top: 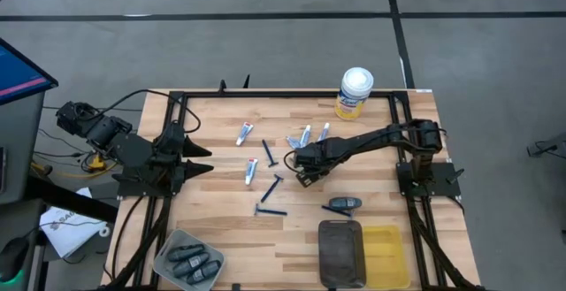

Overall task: Pick & Place Travel size toiletries
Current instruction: Put the deodorant into the gray bin

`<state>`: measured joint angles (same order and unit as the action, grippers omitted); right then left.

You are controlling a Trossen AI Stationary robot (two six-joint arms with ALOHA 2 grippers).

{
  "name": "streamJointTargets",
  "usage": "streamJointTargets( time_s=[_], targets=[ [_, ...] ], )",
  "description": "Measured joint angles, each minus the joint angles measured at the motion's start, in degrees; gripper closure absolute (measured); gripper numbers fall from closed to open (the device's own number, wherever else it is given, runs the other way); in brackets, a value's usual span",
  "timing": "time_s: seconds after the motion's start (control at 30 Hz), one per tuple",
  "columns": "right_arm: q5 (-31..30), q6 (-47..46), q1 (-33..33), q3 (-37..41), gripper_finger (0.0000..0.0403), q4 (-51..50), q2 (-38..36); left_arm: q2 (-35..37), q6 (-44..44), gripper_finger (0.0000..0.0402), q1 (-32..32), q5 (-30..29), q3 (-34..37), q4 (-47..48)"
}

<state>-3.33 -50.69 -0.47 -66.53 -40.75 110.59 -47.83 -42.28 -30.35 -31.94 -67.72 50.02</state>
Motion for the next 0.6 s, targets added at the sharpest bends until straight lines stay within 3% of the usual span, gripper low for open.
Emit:
streamJointTargets(
  time_s=[0.33,0.6],
  targets=[
    [2.45,6.99,1.58,-5.52,0.0236,-3.5,-2.0,-0.43,2.0,0.0165,0.0,-2.02,0.0,-0.06],
    [0.17,7.34,4.89,-8.28,0.0236,-1.38,-10.44,-3.08,3.03,0.0158,0.22,-6.64,-0.02,-0.67]
  ],
)
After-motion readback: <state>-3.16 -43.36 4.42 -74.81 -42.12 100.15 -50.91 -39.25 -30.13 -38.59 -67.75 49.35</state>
